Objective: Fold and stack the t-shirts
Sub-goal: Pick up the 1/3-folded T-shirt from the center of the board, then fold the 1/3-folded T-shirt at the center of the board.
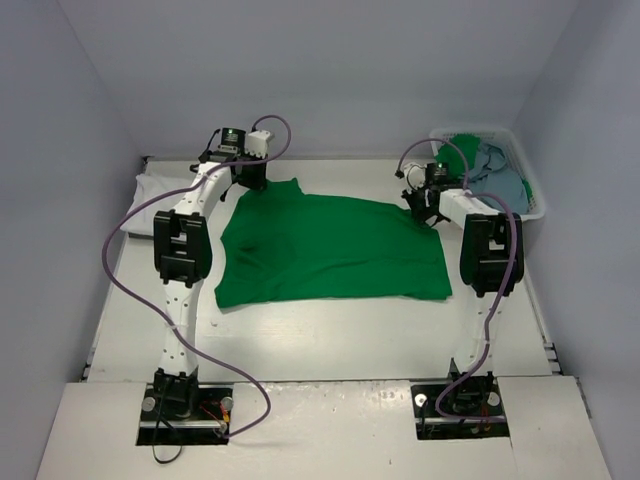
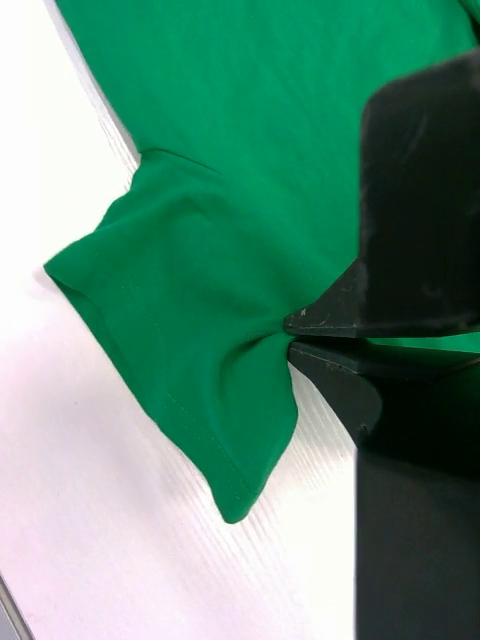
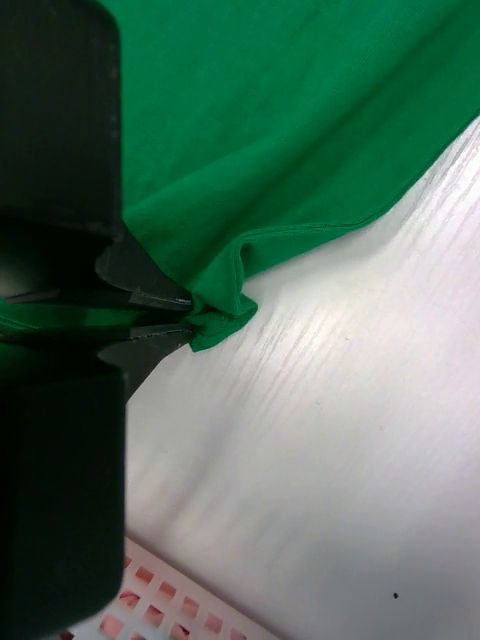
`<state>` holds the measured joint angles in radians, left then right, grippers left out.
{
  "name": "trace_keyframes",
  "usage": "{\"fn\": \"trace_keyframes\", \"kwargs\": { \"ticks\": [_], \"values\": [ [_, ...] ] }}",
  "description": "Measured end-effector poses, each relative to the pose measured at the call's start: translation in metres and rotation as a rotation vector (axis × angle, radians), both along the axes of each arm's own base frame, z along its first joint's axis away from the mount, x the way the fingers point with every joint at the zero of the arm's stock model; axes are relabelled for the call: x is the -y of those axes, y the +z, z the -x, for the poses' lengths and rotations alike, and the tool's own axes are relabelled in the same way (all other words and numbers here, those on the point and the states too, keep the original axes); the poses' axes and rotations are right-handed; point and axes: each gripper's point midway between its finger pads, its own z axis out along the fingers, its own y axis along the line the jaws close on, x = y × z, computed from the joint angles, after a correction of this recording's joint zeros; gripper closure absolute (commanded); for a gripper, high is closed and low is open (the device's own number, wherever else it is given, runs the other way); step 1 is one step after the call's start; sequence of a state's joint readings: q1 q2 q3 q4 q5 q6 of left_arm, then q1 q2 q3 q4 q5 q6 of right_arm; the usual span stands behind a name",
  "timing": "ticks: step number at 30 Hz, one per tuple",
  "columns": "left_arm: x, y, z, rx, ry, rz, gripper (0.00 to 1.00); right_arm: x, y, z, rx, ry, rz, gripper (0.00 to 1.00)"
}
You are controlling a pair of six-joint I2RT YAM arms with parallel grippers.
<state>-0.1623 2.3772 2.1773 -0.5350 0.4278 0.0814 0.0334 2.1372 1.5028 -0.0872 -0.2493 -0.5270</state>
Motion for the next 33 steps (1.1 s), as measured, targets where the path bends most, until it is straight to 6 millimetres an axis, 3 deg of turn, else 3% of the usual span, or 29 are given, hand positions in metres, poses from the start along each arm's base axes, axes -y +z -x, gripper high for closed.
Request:
{"fn": "trace_keyframes", "kwargs": {
  "ticks": [9,13,16,19,27,33],
  "values": [
    [0.008,-0.008,0.010,-0.030,-0.030,0.045,1.00,0.003,0.007,-0.010,0.062,-0.021,0.031,1.00],
    [0.012,-0.010,0.016,-0.043,-0.045,0.063,1.00,0.003,0.023,-0.024,0.107,-0.024,0.033,1.00],
    [0.013,-0.004,0.018,-0.035,-0.049,0.074,1.00,0.000,0.040,-0.039,0.161,-0.021,0.029,1.00],
    [0.013,0.010,0.022,-0.014,-0.051,0.084,1.00,-0.003,0.045,-0.043,0.180,-0.016,0.028,1.00],
    [0.018,0.059,0.048,0.048,-0.083,0.135,1.00,-0.016,0.036,-0.010,0.124,0.022,0.030,1.00],
    [0.019,0.069,0.087,0.025,-0.129,0.163,1.00,-0.022,0.062,0.014,0.150,0.061,0.040,1.00]
  ]
}}
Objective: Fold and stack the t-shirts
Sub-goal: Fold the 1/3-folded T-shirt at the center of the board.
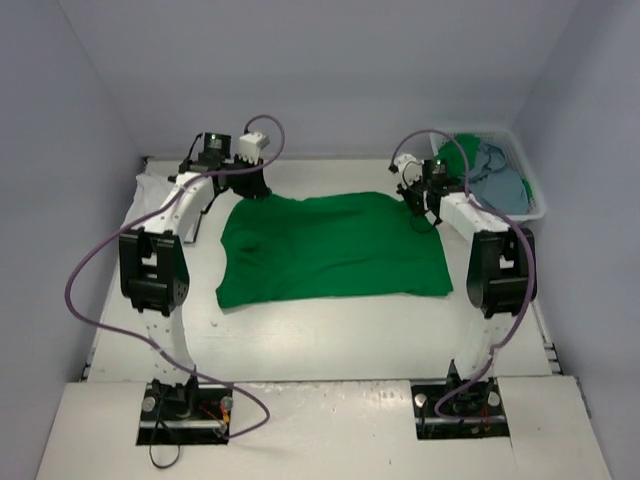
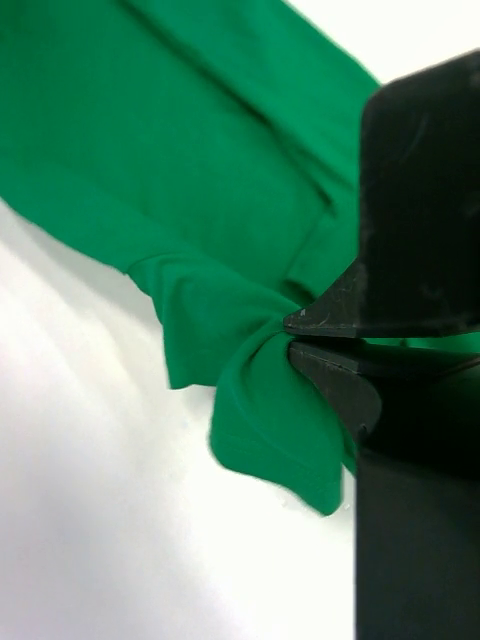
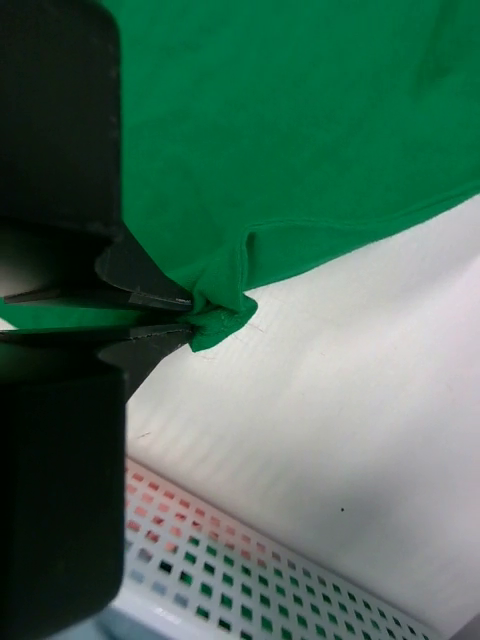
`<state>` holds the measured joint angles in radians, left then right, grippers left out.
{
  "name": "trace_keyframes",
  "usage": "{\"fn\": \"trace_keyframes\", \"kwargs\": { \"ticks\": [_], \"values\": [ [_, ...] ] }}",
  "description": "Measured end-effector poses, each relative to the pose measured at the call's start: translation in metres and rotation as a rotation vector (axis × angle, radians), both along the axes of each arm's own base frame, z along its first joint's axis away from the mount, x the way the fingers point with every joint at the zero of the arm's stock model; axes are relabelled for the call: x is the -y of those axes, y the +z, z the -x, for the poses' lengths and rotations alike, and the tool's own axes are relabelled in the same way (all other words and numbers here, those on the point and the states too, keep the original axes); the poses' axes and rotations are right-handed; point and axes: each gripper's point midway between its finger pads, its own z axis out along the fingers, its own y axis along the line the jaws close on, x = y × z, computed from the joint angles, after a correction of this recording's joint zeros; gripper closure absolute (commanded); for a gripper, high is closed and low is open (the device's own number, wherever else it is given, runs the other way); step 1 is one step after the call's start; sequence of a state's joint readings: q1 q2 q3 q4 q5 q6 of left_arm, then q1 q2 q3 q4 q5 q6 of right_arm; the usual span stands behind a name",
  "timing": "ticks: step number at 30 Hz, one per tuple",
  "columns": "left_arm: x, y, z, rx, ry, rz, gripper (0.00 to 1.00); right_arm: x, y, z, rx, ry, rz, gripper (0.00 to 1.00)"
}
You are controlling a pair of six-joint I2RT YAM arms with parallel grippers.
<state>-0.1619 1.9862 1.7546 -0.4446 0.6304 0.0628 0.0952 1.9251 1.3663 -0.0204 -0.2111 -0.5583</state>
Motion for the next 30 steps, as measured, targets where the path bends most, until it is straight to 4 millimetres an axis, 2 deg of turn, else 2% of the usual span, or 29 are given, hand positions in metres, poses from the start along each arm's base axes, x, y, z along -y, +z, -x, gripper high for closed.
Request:
{"fn": "trace_keyframes", "kwargs": {
  "ticks": [7,12,19,23,26,30],
  "values": [
    [-0.002,0.007,0.044,-0.018,-0.061,-0.002,1.00,-0.007,0.025,0.025,0.015,0.042,0.015,1.00],
    [-0.005,0.011,0.077,-0.022,-0.109,-0.010,1.00,-0.012,0.030,0.047,-0.013,0.085,0.042,1.00],
    [-0.009,0.006,0.125,-0.066,-0.216,-0.036,1.00,-0.012,0.033,0.081,-0.068,0.144,0.100,1.00],
    [-0.013,0.003,0.151,-0.098,-0.269,-0.056,1.00,-0.004,0.031,0.096,-0.107,0.153,0.147,1.00],
    [-0.016,0.002,0.169,-0.119,-0.306,-0.069,1.00,0.003,0.022,0.108,-0.155,0.154,0.190,0.99],
    [-0.020,-0.003,0.192,-0.154,-0.345,-0.082,1.00,0.017,0.003,0.129,-0.236,0.143,0.266,0.87]
  ]
}}
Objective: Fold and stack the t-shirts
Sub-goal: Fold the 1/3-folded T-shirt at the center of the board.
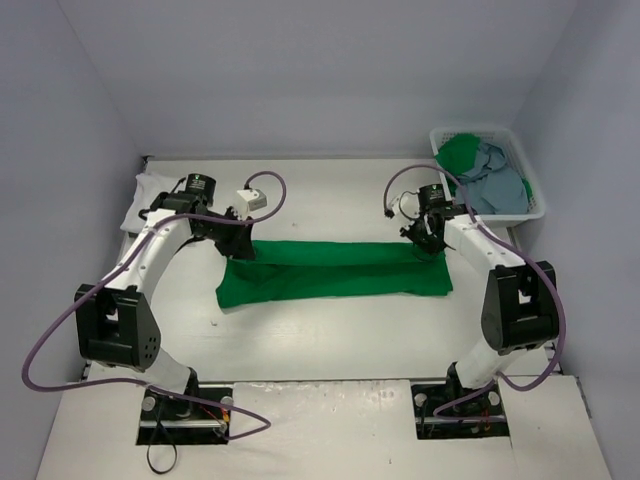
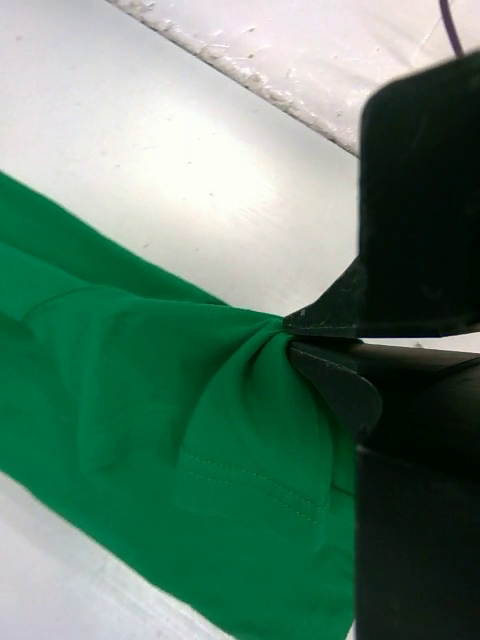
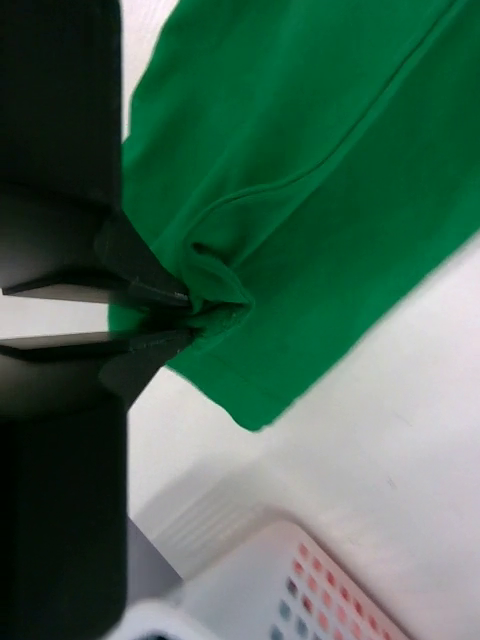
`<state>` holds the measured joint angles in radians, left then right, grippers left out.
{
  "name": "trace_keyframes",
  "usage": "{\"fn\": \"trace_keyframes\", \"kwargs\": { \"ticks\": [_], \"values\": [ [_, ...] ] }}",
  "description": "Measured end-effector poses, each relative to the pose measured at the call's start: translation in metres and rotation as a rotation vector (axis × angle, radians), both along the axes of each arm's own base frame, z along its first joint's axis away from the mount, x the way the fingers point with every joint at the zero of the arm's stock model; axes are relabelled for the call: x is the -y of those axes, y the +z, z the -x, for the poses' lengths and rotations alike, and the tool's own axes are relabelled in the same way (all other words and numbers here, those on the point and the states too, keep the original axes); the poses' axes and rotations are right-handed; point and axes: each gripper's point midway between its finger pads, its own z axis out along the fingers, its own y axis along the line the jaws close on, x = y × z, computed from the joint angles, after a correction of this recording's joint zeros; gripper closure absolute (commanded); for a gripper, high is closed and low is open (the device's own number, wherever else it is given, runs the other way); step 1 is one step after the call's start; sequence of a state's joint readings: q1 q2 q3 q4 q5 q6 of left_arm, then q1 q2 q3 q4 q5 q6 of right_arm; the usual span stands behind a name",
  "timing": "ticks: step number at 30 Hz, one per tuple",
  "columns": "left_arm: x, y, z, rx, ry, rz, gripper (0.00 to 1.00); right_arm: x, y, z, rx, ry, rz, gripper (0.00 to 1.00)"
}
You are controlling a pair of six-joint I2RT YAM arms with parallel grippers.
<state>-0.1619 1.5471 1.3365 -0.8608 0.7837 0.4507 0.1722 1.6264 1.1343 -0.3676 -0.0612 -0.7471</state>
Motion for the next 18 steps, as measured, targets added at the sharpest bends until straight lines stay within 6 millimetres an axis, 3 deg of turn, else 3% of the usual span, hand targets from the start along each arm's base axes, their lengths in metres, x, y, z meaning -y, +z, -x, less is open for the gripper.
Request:
{"fn": "trace_keyframes", "kwargs": {
  "ticks": [3,7,14,16,18],
  "values": [
    [-0.002,-0.006,0.014,-0.029,-0.021,-0.008,1.00,0.008,-0.015,0.018,-0.059,0.000,0.053,0.73],
    [-0.004,-0.020,0.030,-0.085,-0.038,-0.021,1.00,0.016,-0.031,0.039,-0.127,-0.001,0.099,0.72],
    [-0.004,-0.034,0.040,-0.129,-0.052,-0.059,1.00,0.020,-0.038,0.049,-0.155,-0.005,0.127,0.72],
    [-0.004,-0.038,0.041,-0.142,-0.054,-0.069,0.90,0.018,-0.039,0.050,-0.156,-0.001,0.127,0.72],
    [-0.003,-0.045,0.041,-0.162,-0.058,-0.086,0.88,0.018,-0.039,0.050,-0.156,-0.004,0.125,0.73]
  ]
}}
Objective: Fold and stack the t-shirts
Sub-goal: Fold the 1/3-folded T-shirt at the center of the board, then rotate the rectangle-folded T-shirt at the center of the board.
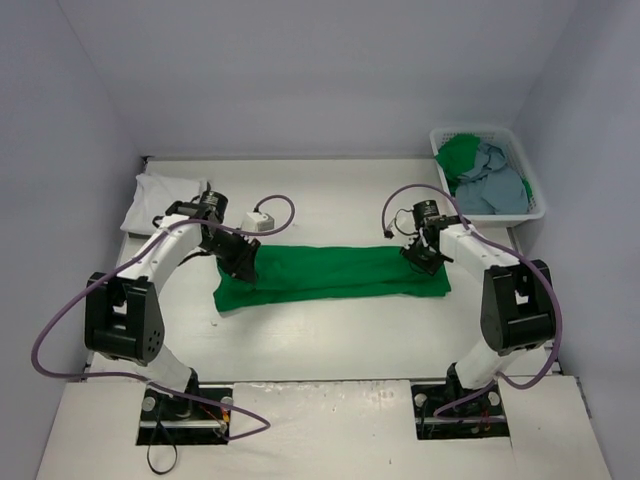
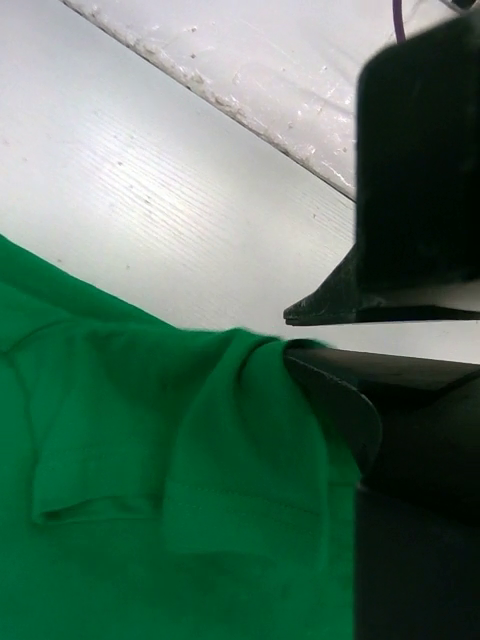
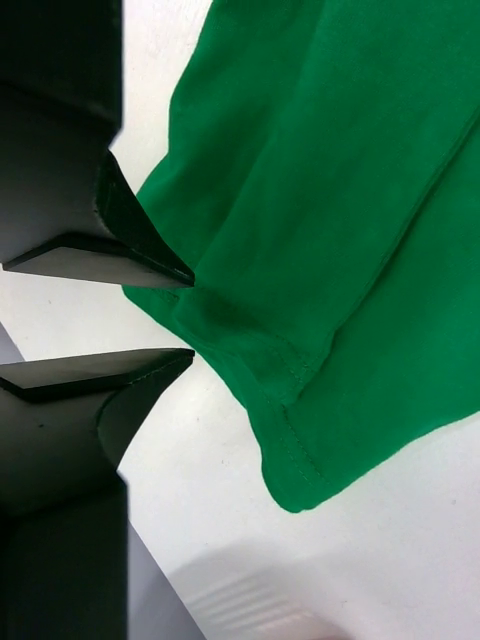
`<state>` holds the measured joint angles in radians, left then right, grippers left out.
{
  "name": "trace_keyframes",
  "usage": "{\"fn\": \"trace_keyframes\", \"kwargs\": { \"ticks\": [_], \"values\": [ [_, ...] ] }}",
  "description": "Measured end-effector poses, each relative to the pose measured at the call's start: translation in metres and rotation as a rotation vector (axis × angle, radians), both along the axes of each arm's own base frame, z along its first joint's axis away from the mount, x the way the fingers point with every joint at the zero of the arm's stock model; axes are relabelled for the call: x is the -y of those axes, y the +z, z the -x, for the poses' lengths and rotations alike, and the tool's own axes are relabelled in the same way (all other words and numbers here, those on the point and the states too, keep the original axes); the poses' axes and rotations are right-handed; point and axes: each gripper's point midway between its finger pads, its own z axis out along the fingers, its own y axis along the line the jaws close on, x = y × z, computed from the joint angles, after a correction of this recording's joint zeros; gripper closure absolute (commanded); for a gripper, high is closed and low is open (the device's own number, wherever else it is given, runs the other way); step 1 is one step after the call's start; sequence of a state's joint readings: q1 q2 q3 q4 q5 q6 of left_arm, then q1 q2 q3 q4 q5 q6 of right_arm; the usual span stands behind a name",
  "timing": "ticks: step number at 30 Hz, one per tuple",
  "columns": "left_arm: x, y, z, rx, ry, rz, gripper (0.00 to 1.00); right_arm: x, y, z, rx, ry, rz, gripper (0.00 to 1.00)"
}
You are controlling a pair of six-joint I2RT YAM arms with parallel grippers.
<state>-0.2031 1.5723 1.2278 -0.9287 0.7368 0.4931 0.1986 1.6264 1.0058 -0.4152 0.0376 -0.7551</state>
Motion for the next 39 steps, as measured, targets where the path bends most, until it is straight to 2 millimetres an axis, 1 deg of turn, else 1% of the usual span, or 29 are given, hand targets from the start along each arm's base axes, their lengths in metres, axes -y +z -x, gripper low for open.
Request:
{"fn": "trace_keyframes", "kwargs": {
  "ticks": [2,7,10,13,17,21,24,25,27,32,36,39],
  "values": [
    [-0.001,-0.008,0.000,-0.022,-0.002,-0.027,0.84,-0.002,0.000,0.000,0.000,-0.004,-0.006,0.74],
    [0.001,-0.030,-0.002,-0.049,-0.007,-0.110,0.84,-0.015,-0.002,0.003,-0.006,0.000,-0.045,0.78],
    [0.001,-0.038,-0.010,-0.030,0.008,-0.157,0.85,-0.023,-0.003,0.004,-0.009,0.008,-0.062,0.79],
    [0.000,-0.042,-0.020,-0.006,0.034,-0.184,0.87,-0.027,-0.003,0.005,-0.011,0.016,-0.070,0.79],
    [-0.002,-0.045,-0.038,0.032,0.072,-0.214,0.89,-0.028,-0.006,0.008,-0.023,0.019,-0.075,0.80],
    [-0.005,-0.055,-0.055,0.053,0.099,-0.251,0.93,-0.031,-0.011,0.011,-0.040,0.023,-0.092,0.87],
    [-0.006,-0.066,-0.064,0.047,0.107,-0.272,0.96,-0.035,-0.021,0.012,-0.069,0.025,-0.106,0.89],
    [-0.005,-0.070,-0.066,0.041,0.110,-0.276,0.97,-0.035,-0.025,0.014,-0.083,0.024,-0.107,0.92],
    [-0.004,-0.078,-0.072,0.029,0.114,-0.280,0.98,-0.036,-0.033,0.014,-0.108,0.023,-0.106,0.94],
    [0.001,-0.090,-0.084,0.006,0.126,-0.282,0.99,-0.042,-0.032,0.004,-0.099,0.027,-0.116,0.98],
    [0.003,-0.092,-0.095,0.010,0.133,-0.285,0.98,-0.046,-0.033,0.004,-0.101,0.046,-0.103,0.99],
    [0.003,-0.091,-0.111,0.033,0.148,-0.303,0.99,-0.056,-0.033,0.006,-0.101,0.090,-0.088,0.99]
  ]
}}
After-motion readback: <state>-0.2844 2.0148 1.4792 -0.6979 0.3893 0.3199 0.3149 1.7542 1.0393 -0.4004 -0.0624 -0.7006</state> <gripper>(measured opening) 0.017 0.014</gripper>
